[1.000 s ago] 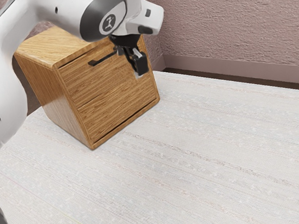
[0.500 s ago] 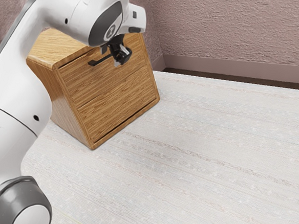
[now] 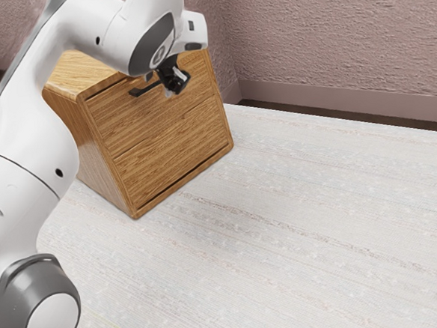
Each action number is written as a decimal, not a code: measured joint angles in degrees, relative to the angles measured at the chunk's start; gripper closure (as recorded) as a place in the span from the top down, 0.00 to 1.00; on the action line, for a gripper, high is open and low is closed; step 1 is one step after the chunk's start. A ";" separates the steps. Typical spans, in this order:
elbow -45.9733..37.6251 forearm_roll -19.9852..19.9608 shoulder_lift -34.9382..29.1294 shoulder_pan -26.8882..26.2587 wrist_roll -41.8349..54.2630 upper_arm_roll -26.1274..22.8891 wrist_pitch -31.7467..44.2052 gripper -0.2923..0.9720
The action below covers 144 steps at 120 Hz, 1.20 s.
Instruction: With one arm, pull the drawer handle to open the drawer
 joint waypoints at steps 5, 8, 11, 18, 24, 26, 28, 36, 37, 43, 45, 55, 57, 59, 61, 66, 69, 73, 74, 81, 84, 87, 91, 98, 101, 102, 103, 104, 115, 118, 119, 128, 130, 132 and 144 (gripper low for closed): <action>0.00 0.00 0.62 0.46 -0.26 -0.03 0.27 0.50; 0.00 -0.02 0.87 0.67 -0.40 -0.05 0.40 0.50; -0.01 -0.03 1.10 0.78 -0.53 -0.05 0.52 0.50; -0.15 -0.05 1.32 0.68 -0.83 -0.05 0.76 0.52; -0.61 -0.52 1.05 0.30 -1.06 -0.03 0.89 0.51; -0.94 -0.92 0.88 0.22 -1.12 0.00 0.92 0.52; -1.36 -1.36 0.61 0.10 -1.19 0.02 0.94 0.53; -3.79 -2.85 -1.02 -0.96 -1.44 0.12 1.03 0.53; -4.05 -3.04 -1.26 -1.10 -1.46 0.14 1.04 0.51; -5.59 -3.92 -2.61 -1.83 -1.63 0.15 1.06 0.47; -5.99 -4.15 -3.01 -1.99 -1.69 0.14 1.06 0.47; -8.08 -4.90 -5.09 -2.37 -1.92 0.17 1.05 0.46; -8.43 -4.97 -5.36 -2.47 -1.97 0.22 1.05 0.47; -8.69 -5.03 -5.59 -2.56 -2.02 0.27 1.06 0.47; -8.89 -5.08 -5.78 -2.65 -2.06 0.32 1.06 0.47; -9.33 -5.17 -6.13 -3.39 -2.18 0.96 1.07 0.48; -9.81 -5.23 -6.30 -4.12 -2.24 1.71 1.09 0.48; -10.57 -5.27 -6.82 -4.80 -2.33 2.34 1.11 0.46; -10.74 -5.28 -6.97 -4.92 -2.36 2.45 1.11 0.46; -12.15 -5.45 -8.76 -5.90 -2.50 2.96 1.11 0.41; -12.78 -5.52 -9.38 -6.11 -2.58 3.03 1.11 0.41; -13.54 -5.57 -10.09 -6.27 -2.68 3.05 1.11 0.43; -14.34 -5.64 -10.76 -6.48 -2.79 3.07 1.11 0.44; -15.47 -6.22 -11.27 -6.42 -2.99 3.13 1.13 0.45; -15.81 -6.48 -11.36 -6.32 -3.06 3.15 1.13 0.46; -15.91 -6.56 -11.37 -6.30 -3.09 3.15 1.13 0.46; -16.02 -6.63 -11.38 -6.28 -3.11 3.16 1.13 0.46; -16.12 -6.70 -11.39 -6.26 -3.14 3.16 1.14 0.47; -17.97 -7.25 -12.23 -6.56 -3.42 3.20 1.15 0.48; -18.88 -7.36 -12.98 -6.79 -3.51 3.19 1.15 0.48; -19.23 -7.39 -13.29 -6.89 -3.54 3.18 1.15 0.47; -21.54 -7.44 -15.33 -8.08 -3.85 2.98 1.21 0.43; -21.92 -7.47 -15.65 -8.36 -3.91 2.95 1.21 0.43; -22.23 -7.50 -15.89 -8.70 -3.98 2.97 1.22 0.43; -23.79 -7.64 -16.57 -9.84 -4.43 3.08 1.21 0.47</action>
